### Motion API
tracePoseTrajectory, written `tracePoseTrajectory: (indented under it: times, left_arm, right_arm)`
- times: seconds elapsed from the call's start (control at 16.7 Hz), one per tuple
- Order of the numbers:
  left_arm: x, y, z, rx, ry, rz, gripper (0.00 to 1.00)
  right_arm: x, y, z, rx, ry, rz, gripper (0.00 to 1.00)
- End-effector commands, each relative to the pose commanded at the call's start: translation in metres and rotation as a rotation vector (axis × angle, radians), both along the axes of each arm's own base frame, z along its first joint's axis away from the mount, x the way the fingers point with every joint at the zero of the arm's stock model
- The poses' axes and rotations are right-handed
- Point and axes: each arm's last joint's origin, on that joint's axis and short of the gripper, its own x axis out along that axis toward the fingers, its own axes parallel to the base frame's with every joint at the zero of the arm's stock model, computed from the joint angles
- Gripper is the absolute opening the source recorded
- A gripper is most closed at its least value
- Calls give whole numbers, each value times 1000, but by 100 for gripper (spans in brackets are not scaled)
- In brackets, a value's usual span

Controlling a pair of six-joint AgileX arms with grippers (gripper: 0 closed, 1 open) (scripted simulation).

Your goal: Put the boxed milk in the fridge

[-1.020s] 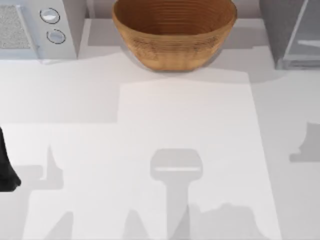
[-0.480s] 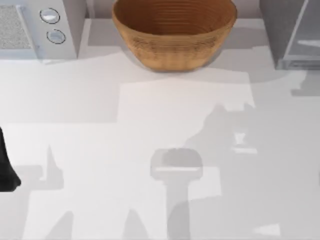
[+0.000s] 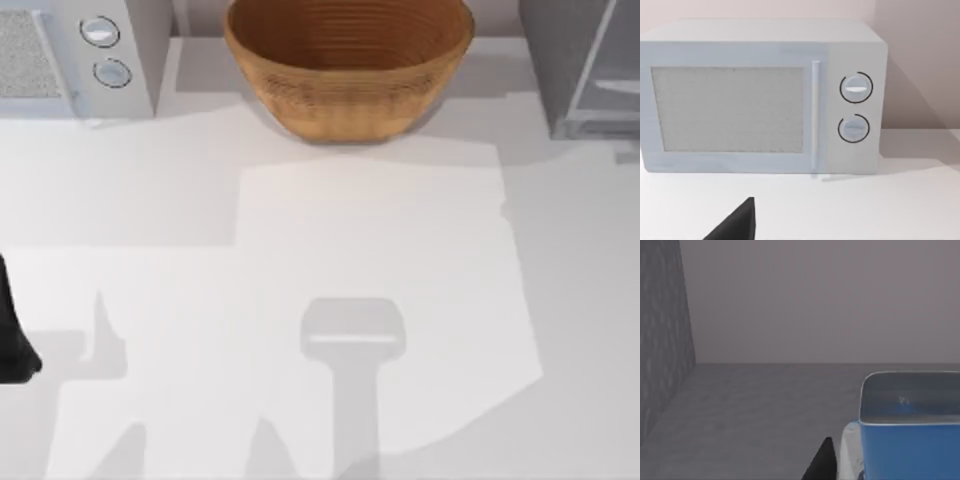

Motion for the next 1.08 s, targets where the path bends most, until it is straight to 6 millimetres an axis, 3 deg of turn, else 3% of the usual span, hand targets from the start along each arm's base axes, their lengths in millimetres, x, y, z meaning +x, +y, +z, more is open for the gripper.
tracePoseTrajectory:
  times: [0.18,0.66,0.84,1.08]
  left_arm:
    - [0,0,0,0,0,0,100]
    - [0,0,0,0,0,0,100]
    - [0,0,0,0,0,0,100]
    - [0,0,0,0,0,0,100]
  right_arm:
    - [7,-6,-14,-2,-11,0,0]
    - [15,-4,-19,6,7,9,0]
    - [43,-5,-20,9,17,11,0]
    - [91,-8,-8,2,-5,7,0]
